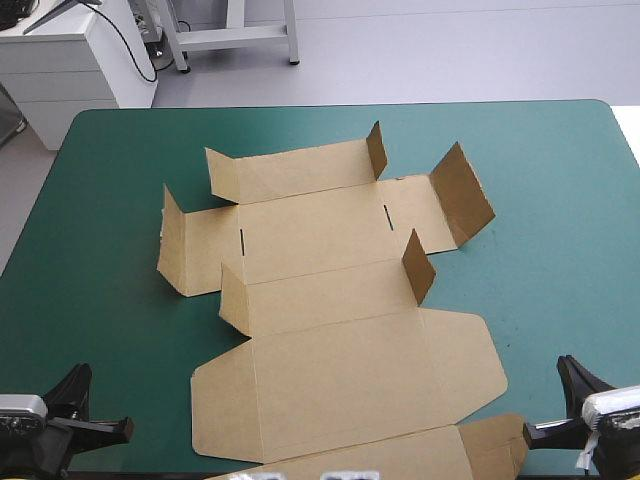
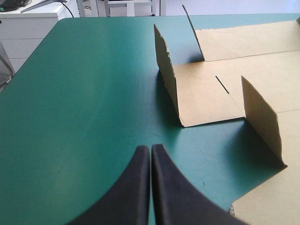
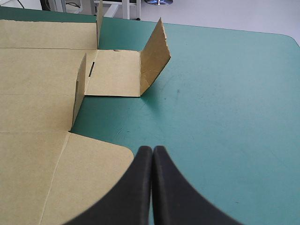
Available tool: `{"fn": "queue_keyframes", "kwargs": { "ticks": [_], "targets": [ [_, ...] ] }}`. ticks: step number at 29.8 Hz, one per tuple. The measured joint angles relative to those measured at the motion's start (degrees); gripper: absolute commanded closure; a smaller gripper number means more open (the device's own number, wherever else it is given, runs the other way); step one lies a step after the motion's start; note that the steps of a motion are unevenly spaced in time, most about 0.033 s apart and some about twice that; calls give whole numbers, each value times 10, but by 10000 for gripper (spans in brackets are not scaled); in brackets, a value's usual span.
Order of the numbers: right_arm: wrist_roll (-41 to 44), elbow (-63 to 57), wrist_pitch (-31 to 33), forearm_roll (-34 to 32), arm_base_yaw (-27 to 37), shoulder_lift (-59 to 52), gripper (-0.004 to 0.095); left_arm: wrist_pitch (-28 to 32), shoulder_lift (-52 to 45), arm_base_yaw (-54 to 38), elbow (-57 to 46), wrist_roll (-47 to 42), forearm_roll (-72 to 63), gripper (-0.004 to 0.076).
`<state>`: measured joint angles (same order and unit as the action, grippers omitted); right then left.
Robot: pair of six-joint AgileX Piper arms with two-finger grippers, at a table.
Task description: Fold the box
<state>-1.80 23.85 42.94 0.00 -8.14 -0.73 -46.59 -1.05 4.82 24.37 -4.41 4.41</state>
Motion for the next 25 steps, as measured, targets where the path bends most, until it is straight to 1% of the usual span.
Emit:
{"fn": "queue_keyframes", "kwargs": {
  "ticks": [6, 13, 19, 21, 25],
  "targets": [
    [0, 0, 0, 0, 0, 0, 929, 0, 0, 0, 0, 0, 0, 731],
    [-14, 25, -9, 37, 0, 18, 929, 0, 0, 0, 0, 0, 0, 731],
    [-69, 101, -11, 74, 0, 143, 929, 0, 0, 0, 0, 0, -1, 731],
    [-83, 137, -9, 87, 0, 200, 929, 0, 0, 0, 0, 0, -2, 731],
    [-103, 223, 24, 105, 0, 324, 929, 0, 0, 0, 0, 0, -2, 731]
  ]
}}
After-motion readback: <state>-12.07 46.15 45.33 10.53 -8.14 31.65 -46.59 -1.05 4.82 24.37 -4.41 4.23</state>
